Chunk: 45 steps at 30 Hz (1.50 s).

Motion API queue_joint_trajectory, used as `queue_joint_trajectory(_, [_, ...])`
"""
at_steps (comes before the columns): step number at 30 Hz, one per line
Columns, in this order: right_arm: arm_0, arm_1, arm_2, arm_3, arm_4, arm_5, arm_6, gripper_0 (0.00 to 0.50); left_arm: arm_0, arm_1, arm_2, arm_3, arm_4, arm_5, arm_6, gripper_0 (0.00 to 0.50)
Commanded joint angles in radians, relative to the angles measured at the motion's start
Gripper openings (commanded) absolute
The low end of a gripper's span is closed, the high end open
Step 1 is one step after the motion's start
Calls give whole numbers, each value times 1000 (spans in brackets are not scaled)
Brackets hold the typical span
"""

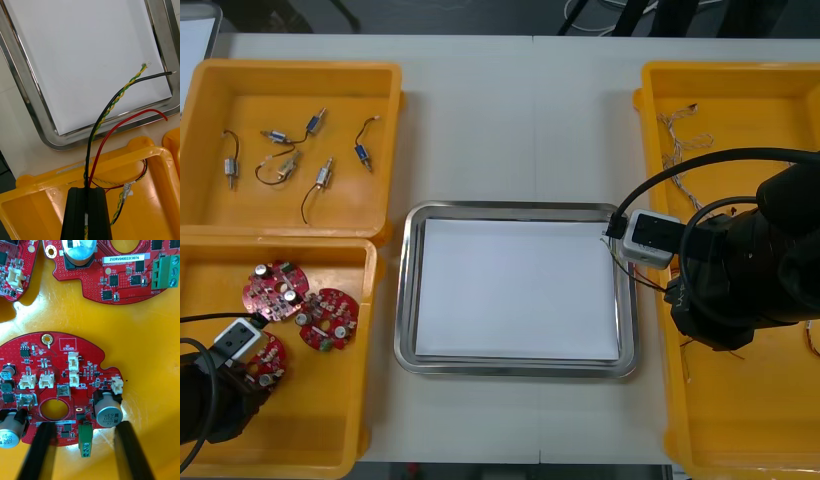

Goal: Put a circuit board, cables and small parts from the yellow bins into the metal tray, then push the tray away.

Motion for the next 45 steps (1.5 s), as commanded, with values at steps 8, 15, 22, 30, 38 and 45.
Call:
queue_joint_trajectory(8, [-27, 10, 2, -12, -4, 7, -47, 0, 21, -16, -26, -3, -39, -33, 54, 0])
queue_joint_trajectory(15, [-27, 10, 2, -12, -4, 7, -47, 0, 20, -8, -24, -3, -39, -33, 60, 0])
queue_joint_trajectory(22, [-27, 10, -1, -12, -13, 7, -47, 0, 20, 18, 9, -13, -18, -20, 60, 0])
queue_joint_trajectory(30, [-27, 8, -2, -12, -15, 7, -47, 0, 20, 16, 121, -85, 15, 144, 71, 0])
queue_joint_trajectory(38, [-27, 10, -2, -12, -15, 7, -47, 0, 29, -3, 302, -146, 134, 317, 81, 0])
queue_joint_trajectory(45, [-27, 10, -2, -13, -18, 7, -46, 0, 24, -51, 447, -223, 156, 494, 100, 0])
